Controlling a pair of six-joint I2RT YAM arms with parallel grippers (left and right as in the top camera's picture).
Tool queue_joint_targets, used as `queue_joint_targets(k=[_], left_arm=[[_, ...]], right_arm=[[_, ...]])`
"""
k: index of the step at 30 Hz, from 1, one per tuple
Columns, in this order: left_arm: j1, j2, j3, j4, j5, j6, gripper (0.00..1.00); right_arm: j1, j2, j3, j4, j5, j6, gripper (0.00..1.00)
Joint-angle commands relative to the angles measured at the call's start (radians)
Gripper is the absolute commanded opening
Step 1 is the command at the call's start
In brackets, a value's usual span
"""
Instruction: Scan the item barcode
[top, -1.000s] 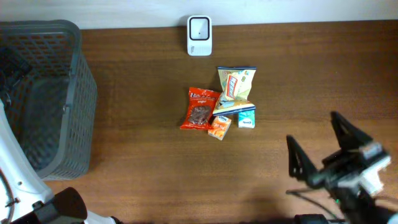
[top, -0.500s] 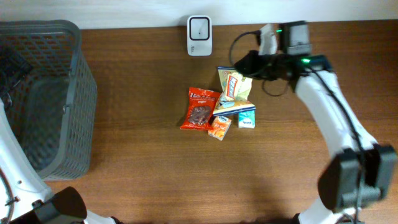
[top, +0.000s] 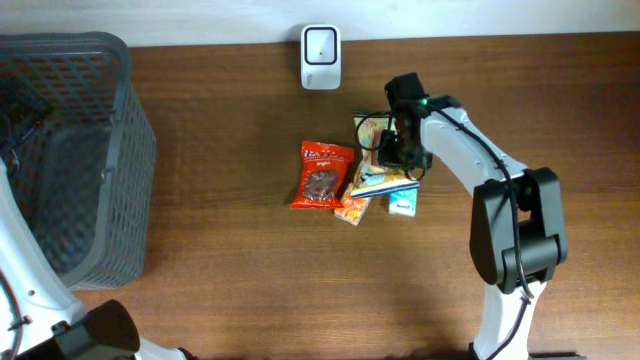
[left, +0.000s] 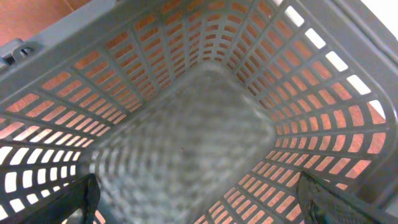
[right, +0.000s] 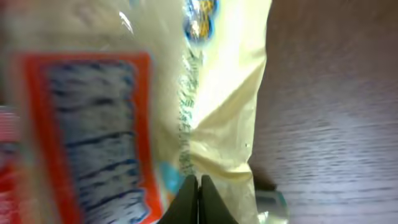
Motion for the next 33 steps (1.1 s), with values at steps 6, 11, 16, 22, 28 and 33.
queue_joint_targets(k=[6, 11, 16, 22, 28, 33], left_arm=[[0.003, 0.001, 0.004, -0.001, -0.003, -0.01, 0.99], [0.003, 0.001, 0.004, -0.001, -0.003, -0.01, 0.99], [0.003, 0.001, 0.004, -0.001, -0.003, -0.01, 0.99], [0.003, 0.001, 0.004, -0.001, -0.003, -0.01, 0.99], [0.003, 0.001, 0.004, -0.001, -0.003, -0.01, 0.99], [0.003, 0.001, 0.004, -0.001, -0.003, -0.01, 0.99]], right_arm=[[0.02, -0.074, 0.247, -0.055, -0.102, -0.044, 0.07], [0.058, 0.051, 0.146, -0.016, 0.006, 0.047, 0.04], [0.054, 0.201, 0.138, 0.013, 0.018, 0.027, 0.04], [-0.011, 0.121, 0.473, -0.324, -0.047, -0.08, 0.04], [0.056, 0.169, 0.529, -0.337, -0.183, -0.129, 0.04], [0.122, 0.275, 0.529, -0.312, -0.024, -0.009, 0.04]])
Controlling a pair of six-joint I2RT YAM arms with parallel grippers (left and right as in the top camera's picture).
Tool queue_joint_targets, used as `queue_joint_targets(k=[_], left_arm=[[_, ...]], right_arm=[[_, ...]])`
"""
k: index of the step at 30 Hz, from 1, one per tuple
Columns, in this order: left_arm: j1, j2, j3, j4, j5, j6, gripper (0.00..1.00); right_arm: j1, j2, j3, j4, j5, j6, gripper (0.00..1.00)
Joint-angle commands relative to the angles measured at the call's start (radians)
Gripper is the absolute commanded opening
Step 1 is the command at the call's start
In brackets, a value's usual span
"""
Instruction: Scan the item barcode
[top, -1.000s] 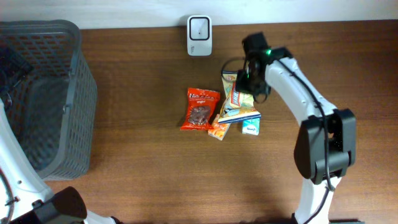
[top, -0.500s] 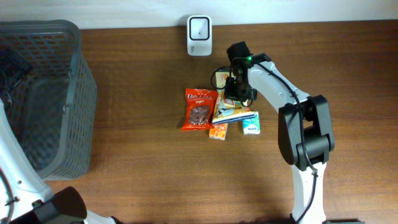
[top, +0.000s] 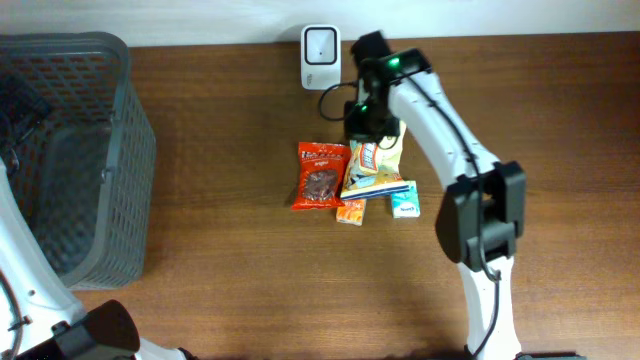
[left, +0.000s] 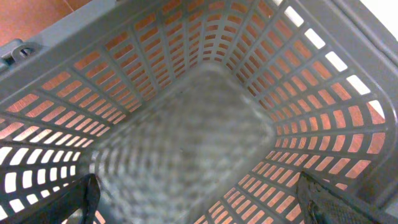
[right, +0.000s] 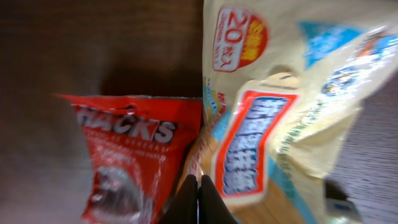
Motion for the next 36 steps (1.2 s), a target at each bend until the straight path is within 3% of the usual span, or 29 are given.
queue_joint_targets(k=[1, 8, 11, 14, 16, 21, 24, 27, 30, 31, 32, 36], left_arm=[[0.003, 0.001, 0.004, -0.001, -0.003, -0.01, 0.99], [0.003, 0.001, 0.004, -0.001, -0.003, -0.01, 0.99], [0.003, 0.001, 0.004, -0.001, -0.003, -0.01, 0.99], [0.003, 0.001, 0.004, -0.001, -0.003, -0.01, 0.99], [0.003, 0.001, 0.004, -0.001, -0.003, -0.01, 0.99], [0.003, 0.001, 0.004, -0.001, -0.003, -0.01, 0.99], [0.003, 0.001, 0.004, -0.001, -0.003, -0.01, 0.99], [0.003, 0.001, 0.004, -0.001, -0.003, -0.01, 0.99], [0.003, 0.001, 0.004, -0.001, -0.003, -0.01, 0.99], [0.003, 0.001, 0.004, -0.001, -0.003, -0.01, 0.99], [0.003, 0.001, 0.004, -0.001, -0.003, -0.01, 0.99], [0.003, 0.001, 0.004, -0.001, -0.003, -0.01, 0.99]], right_arm=[[0.016, 0.077, 0.001, 0.0, 0.116, 0.061, 0.04], [0.006, 0.204, 0.02, 0.006, 0.22, 0.04, 0.04], [-0.035, 0.188, 0.251, -0.21, 0.23, 0.018, 0.06], [-0.067, 0.188, 0.474, -0.462, 0.225, -0.059, 0.19], [-0.063, 0.195, 0.436, -0.462, 0.106, -0.097, 0.19], [-0.011, 0.196, 0.2, -0.387, 0.08, -0.103, 0.15], [-0.005, 0.196, -0.003, -0.233, 0.08, -0.088, 0.15], [-0.034, 0.191, 0.011, -0.209, 0.077, -0.038, 0.16], [-0.082, 0.188, 0.282, -0.353, 0.076, -0.06, 0.29], [-0.102, 0.188, 0.389, -0.398, 0.076, -0.098, 0.48], [-0.116, 0.188, 0.449, -0.417, 0.076, -0.113, 0.52], [-0.132, 0.19, 0.43, -0.358, 0.076, -0.089, 0.51]])
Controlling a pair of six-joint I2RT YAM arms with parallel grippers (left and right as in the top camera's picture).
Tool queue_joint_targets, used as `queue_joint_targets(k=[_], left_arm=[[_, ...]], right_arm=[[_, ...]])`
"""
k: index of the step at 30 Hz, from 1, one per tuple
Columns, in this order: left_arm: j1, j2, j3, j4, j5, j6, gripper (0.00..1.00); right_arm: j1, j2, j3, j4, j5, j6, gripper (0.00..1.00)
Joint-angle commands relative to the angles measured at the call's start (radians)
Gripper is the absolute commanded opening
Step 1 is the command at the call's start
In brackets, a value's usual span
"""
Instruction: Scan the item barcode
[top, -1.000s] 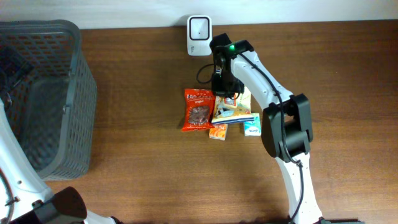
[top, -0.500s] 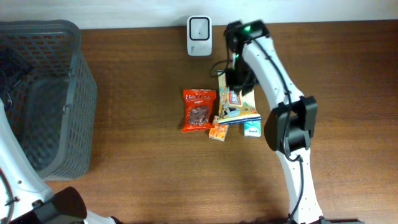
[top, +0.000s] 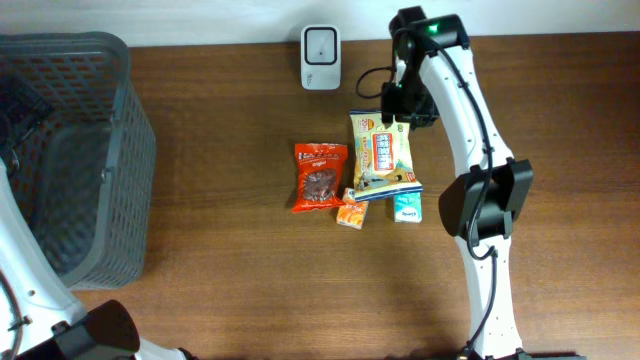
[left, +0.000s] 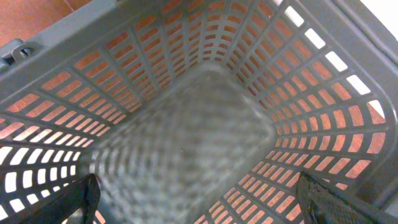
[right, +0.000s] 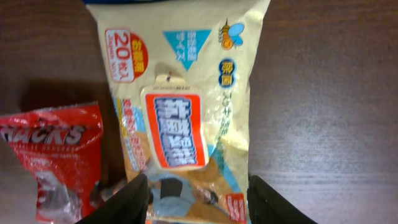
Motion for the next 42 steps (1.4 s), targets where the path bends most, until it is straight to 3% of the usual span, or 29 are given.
queue_joint_targets(k=[1, 4, 8, 10, 12, 15, 18, 21, 24, 30, 32, 34, 38, 40, 42], left_arm=[[0.003, 0.001, 0.004, -0.001, -0.003, -0.01, 0.99], [0.003, 0.001, 0.004, -0.001, -0.003, -0.01, 0.99], [0.003, 0.001, 0.004, -0.001, -0.003, -0.01, 0.99], [0.003, 0.001, 0.004, -0.001, -0.003, -0.01, 0.99], [0.003, 0.001, 0.004, -0.001, -0.003, -0.01, 0.99], [0.003, 0.001, 0.004, -0.001, -0.003, -0.01, 0.99], [0.003, 0.001, 0.004, -0.001, -0.003, -0.01, 0.99], [0.003, 0.001, 0.004, -0.001, -0.003, -0.01, 0.99], [0.003, 0.001, 0.004, -0.001, -0.003, -0.01, 0.99], [0.003, 0.001, 0.004, -0.001, -0.003, -0.01, 0.99], [0.003, 0.001, 0.004, -0.001, -0.003, -0.01, 0.99], [0.003, 0.001, 0.004, -0.001, -0.003, -0.01, 0.99], [0.003, 0.001, 0.004, -0.001, -0.003, -0.01, 0.99], [0.003, 0.001, 0.004, -0.001, -0.003, -0.01, 0.99], [0.003, 0.001, 0.004, -0.001, -0.003, -0.01, 0.99]], right_arm=[[0.015, 0.0, -0.072, 0.055, 0.004, 0.016, 0.5], [0.039, 0.0, -0.238, 0.214, -0.003, 0.017, 0.36], [0.05, 0.0, -0.438, 0.467, 0.003, 0.023, 0.36], [0.036, -0.013, -0.397, 0.413, 0.005, 0.023, 0.39], [0.016, -0.041, -0.253, 0.254, 0.005, 0.011, 0.45], [0.012, -0.05, -0.026, -0.024, 0.004, -0.023, 0.66], [0.034, -0.05, -0.021, -0.072, -0.094, -0.067, 0.71], [0.082, -0.05, -0.136, -0.072, -0.074, -0.066, 0.61], [0.106, -0.05, -0.281, -0.069, -0.044, -0.062, 0.18], [0.103, -0.05, -0.533, 0.115, 0.002, -0.059, 0.2], [0.103, -0.05, -0.55, 0.181, -0.008, -0.058, 0.17], [0.095, -0.052, -0.481, 0.14, -0.014, -0.055, 0.17], [0.042, -0.052, -0.212, 0.042, -0.013, -0.056, 0.36], [0.002, -0.052, -0.161, 0.044, -0.002, -0.056, 0.59], [-0.044, -0.048, -0.164, 0.057, -0.002, -0.056, 0.71]])
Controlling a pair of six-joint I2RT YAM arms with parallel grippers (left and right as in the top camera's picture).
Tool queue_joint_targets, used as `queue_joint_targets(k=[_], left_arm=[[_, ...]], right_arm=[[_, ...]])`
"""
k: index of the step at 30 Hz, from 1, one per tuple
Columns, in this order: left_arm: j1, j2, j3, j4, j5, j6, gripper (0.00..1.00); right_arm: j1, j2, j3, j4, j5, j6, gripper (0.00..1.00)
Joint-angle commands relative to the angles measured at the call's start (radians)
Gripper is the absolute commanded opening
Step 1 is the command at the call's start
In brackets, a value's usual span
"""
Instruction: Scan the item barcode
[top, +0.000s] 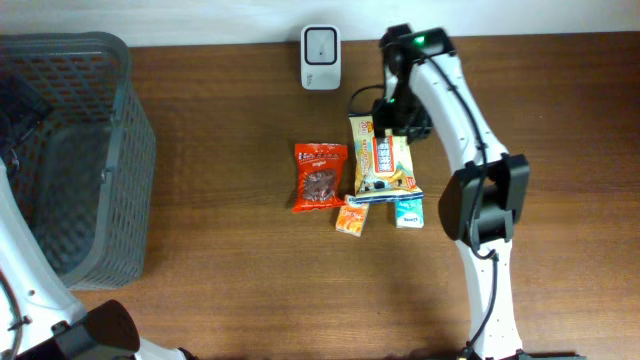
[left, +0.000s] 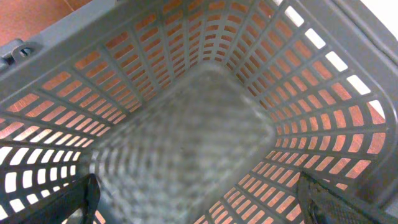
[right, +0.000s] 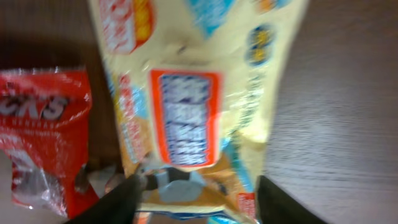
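A yellow snack packet (top: 380, 160) with a red-framed label lies flat on the wooden table, its top end toward the white scanner (top: 320, 44). My right gripper (top: 393, 115) hovers over that top end, open, nothing between its fingers. In the right wrist view the yellow packet (right: 193, 106) fills the middle and the right gripper (right: 199, 202) straddles its lower part, dark fingertips (right: 115, 202) on either side. No barcode shows. My left gripper (left: 199, 205) is open inside the grey basket (left: 186, 124).
A red snack packet (top: 318, 176) lies just left of the yellow one. A small orange box (top: 351, 215) and a small teal box (top: 406, 210) sit at its near end. The grey basket (top: 120, 150) stands at the left edge of the table.
My right gripper, still open, has shifted slightly nearer and left over the yellow packet's top end and sits closer to it. The packet looks larger in the wrist view. The left arm is unchanged.
My right gripper was shut at the edge of the yellow packet in the pile. Then it was shut near the packet's top left, the packet shifted toward the scanner. Then it stood open above the packet lying straight, and now lower over it. The left gripper stayed in the basket.
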Motion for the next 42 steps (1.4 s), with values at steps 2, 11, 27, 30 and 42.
queue_joint_targets(k=[2, 11, 27, 30, 42], left_arm=[[0.003, 0.001, 0.004, -0.001, -0.003, -0.01, 0.99], [0.003, 0.001, 0.004, -0.001, -0.003, -0.01, 0.99], [0.003, 0.001, 0.004, -0.001, -0.003, -0.01, 0.99], [0.003, 0.001, 0.004, -0.001, -0.003, -0.01, 0.99], [0.003, 0.001, 0.004, -0.001, -0.003, -0.01, 0.99]], right_arm=[[-0.097, -0.001, -0.006, 0.031, 0.008, -0.001, 0.79], [-0.136, 0.009, -0.353, 0.311, -0.383, -0.192, 0.84], [-0.137, -0.028, 0.177, -0.034, 0.392, 0.2, 0.04], [-0.121, -0.025, 0.233, -0.098, 0.618, 0.29, 0.04], [0.003, 0.061, 0.01, 0.156, 0.396, 0.289, 0.04]])
